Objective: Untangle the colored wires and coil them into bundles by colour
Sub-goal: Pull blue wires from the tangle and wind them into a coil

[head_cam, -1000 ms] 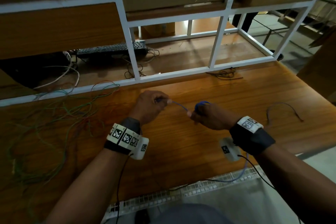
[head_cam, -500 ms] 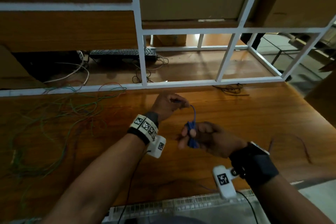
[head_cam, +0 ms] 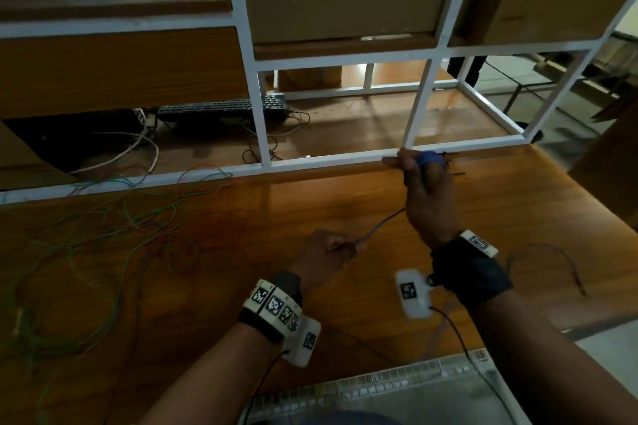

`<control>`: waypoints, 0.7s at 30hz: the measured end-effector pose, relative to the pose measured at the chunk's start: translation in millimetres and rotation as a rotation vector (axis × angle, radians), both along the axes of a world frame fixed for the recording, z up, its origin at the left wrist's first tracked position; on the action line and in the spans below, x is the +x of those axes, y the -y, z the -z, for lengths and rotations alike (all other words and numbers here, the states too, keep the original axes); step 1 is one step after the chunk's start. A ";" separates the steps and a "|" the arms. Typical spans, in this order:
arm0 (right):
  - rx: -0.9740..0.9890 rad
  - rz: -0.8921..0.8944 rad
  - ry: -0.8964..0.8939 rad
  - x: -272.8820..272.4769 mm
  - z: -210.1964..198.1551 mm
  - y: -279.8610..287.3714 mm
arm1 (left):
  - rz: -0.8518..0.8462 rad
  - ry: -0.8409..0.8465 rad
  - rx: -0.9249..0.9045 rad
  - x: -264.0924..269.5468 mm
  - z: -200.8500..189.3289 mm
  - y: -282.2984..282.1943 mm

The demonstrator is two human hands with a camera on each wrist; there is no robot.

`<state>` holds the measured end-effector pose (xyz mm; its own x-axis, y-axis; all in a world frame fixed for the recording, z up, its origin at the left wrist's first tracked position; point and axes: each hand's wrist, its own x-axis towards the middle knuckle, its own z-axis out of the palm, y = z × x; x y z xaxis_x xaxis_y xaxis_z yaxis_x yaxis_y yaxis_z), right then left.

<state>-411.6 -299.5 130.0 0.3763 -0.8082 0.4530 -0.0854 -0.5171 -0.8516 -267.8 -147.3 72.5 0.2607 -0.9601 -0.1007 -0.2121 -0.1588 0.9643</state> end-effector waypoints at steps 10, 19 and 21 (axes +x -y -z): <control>-0.181 -0.476 -0.948 -12.3 47.2 -10.4 | 0.019 0.517 -0.031 57.6 -39.9 -16.9; 0.342 -0.931 -0.823 1.9 -14.8 -40.0 | 0.059 0.472 -0.317 73.2 -88.3 22.3; 0.470 -1.029 -0.679 4.4 -14.7 -43.7 | 0.079 0.428 -0.328 67.8 -93.8 31.1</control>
